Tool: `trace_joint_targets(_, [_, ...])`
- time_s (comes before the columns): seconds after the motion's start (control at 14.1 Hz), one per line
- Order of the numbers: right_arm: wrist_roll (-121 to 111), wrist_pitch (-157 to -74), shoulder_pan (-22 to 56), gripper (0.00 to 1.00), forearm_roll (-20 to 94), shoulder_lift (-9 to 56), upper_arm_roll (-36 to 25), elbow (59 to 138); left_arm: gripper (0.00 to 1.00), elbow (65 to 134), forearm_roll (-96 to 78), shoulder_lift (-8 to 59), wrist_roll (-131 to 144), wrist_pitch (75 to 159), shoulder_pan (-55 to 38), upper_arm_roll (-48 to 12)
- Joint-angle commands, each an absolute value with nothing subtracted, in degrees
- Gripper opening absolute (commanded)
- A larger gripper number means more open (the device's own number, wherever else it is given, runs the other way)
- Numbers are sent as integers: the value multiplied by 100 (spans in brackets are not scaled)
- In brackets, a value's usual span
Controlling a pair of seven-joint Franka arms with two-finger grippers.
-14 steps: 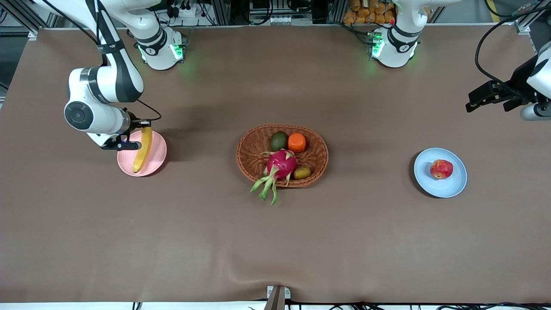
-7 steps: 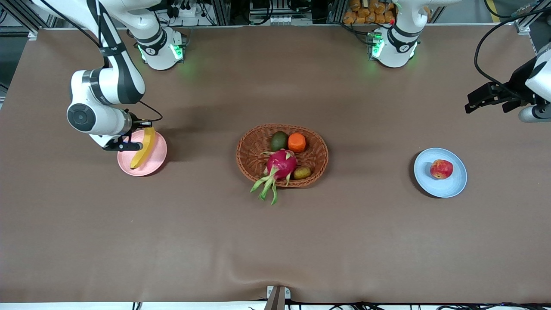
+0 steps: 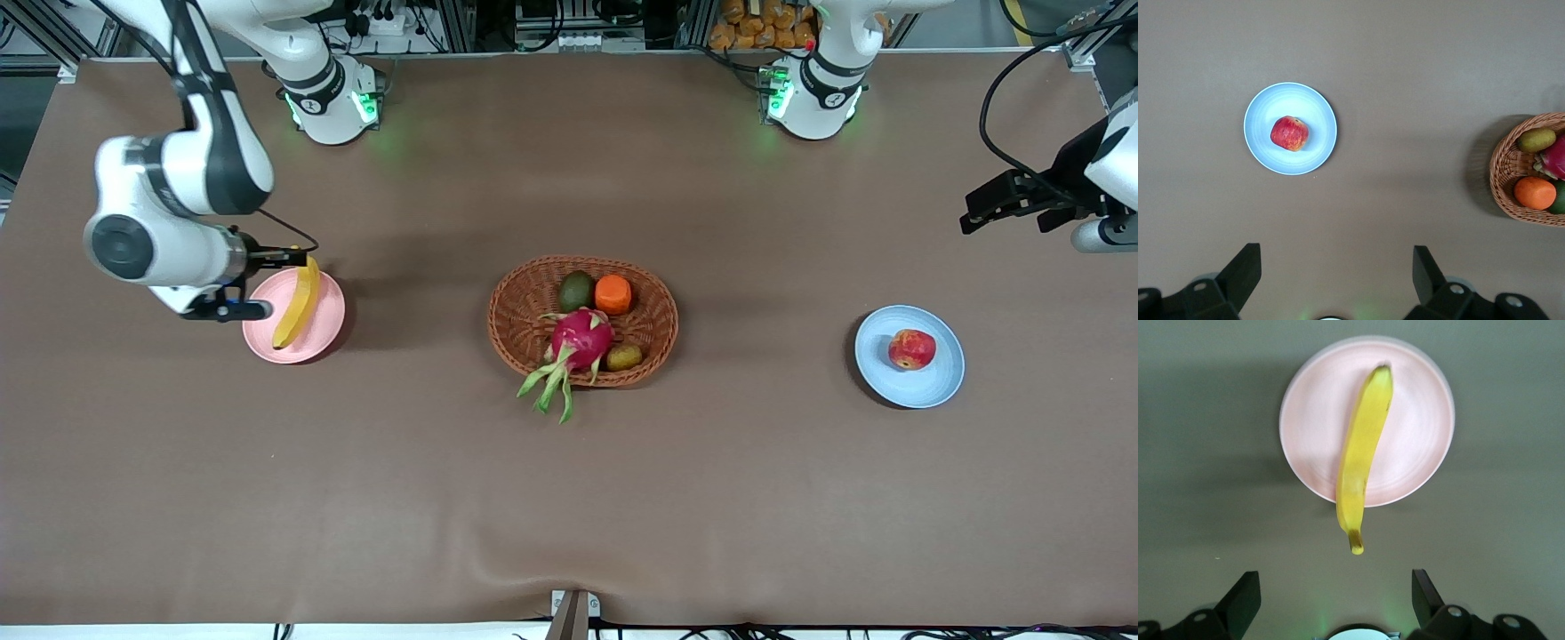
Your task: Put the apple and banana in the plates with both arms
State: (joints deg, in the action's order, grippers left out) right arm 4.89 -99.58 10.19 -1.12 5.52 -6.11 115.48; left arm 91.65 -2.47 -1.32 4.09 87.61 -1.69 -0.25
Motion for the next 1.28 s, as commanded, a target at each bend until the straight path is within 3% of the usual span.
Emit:
trace_joint_targets(0.0, [404,-9344,888,100,-150,633,-554,10322,100,9044,-149,-88,325,8675,-176,-44])
trace_joint_targets(0.64, [440,-8833,870,100,-141,598,-571,8728,100,9026,-123,-97,334,8675,-185,-44])
trace_joint_targets(1.21, [396,-8841,440,100,-132,-122,-492,8859,100,8939,62,-97,325,8684,-193,-70])
